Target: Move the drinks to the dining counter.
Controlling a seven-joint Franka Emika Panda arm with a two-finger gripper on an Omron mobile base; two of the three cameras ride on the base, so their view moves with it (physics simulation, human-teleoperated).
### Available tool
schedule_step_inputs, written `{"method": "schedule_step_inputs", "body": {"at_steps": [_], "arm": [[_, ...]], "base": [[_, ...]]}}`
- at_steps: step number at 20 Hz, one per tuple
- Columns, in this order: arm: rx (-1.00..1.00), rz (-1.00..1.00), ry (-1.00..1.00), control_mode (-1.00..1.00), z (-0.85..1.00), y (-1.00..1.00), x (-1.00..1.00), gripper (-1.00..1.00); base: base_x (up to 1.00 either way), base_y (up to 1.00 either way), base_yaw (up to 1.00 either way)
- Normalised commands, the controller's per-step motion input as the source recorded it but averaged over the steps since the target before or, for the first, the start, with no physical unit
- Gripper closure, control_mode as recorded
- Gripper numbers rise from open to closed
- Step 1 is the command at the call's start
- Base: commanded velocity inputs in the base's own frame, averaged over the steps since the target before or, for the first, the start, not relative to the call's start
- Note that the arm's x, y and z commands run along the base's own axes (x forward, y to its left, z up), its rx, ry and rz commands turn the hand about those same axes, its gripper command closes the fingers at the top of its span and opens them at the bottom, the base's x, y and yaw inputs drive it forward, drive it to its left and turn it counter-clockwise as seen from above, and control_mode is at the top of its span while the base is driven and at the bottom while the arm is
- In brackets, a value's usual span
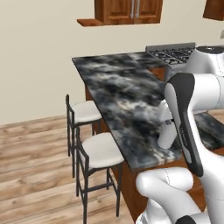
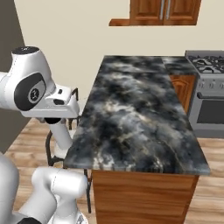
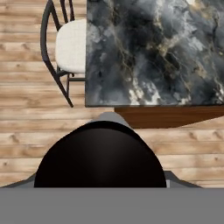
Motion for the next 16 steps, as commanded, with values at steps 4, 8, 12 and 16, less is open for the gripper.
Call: {"method": "schedule_step_inputs", "body": {"at_steps": [4, 8, 12, 16], "arm": [[0.0, 0.0, 0.0, 1.0, 0.0, 0.0, 0.0, 1.0], [0.0, 0.0, 0.0, 1.0, 0.0, 0.0, 0.0, 1.0], [0.0, 0.0, 0.0, 1.0, 0.0, 0.0, 0.0, 1.0], [0.0, 0.13, 0.0, -1.0, -0.01, 0.0, 0.89, 1.0]], "base": [[0.61, -0.02, 0.0], [0.45, -0.1, 0.04], [0.6, -0.01, 0.09], [0.0, 0.0, 0.0]]}}
